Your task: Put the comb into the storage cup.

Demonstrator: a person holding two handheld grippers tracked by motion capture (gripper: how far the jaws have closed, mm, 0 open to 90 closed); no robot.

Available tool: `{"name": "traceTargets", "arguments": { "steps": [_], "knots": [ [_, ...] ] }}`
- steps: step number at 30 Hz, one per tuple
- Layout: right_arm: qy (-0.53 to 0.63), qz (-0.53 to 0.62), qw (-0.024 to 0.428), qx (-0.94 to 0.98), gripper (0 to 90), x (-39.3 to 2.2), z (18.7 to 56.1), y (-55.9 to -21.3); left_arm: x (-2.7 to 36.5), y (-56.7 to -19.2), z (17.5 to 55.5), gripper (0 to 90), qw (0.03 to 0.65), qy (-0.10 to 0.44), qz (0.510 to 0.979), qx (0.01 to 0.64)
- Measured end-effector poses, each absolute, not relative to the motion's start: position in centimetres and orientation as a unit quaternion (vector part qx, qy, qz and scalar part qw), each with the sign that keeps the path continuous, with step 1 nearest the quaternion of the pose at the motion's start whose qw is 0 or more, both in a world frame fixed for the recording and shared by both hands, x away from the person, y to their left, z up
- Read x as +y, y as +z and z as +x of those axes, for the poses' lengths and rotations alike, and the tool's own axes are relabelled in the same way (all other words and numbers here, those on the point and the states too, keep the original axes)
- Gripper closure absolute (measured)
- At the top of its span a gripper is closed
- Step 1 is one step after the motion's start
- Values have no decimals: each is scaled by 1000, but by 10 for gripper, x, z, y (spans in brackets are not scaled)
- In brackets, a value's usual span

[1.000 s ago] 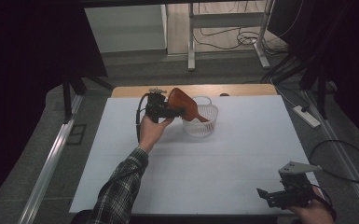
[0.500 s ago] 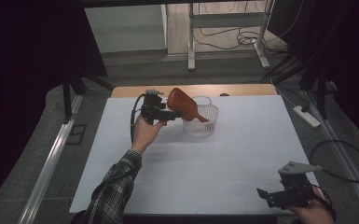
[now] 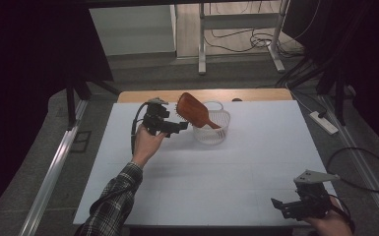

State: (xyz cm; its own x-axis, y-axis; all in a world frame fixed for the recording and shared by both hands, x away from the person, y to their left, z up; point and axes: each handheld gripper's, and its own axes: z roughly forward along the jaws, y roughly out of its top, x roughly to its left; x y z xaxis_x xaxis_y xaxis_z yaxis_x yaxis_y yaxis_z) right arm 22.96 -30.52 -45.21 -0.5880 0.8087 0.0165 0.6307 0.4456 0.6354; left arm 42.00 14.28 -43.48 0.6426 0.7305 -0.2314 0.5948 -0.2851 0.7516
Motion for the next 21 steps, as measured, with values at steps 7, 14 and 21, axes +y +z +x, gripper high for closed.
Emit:
{"name": "traceTargets", "arguments": {
  "steps": [7, 14, 21],
  "knots": [
    [304, 430, 147, 837, 0, -305, 230, -452, 144, -437, 410, 10, 417, 100, 809, 402],
    [304, 430, 147, 837, 0, -305, 230, -452, 146, -438, 402, 2, 410, 114, 817, 389],
    [304, 429, 147, 838, 0, -305, 230, -452, 152, -443, 395, 1, 408, 115, 819, 388]
  ]
}}
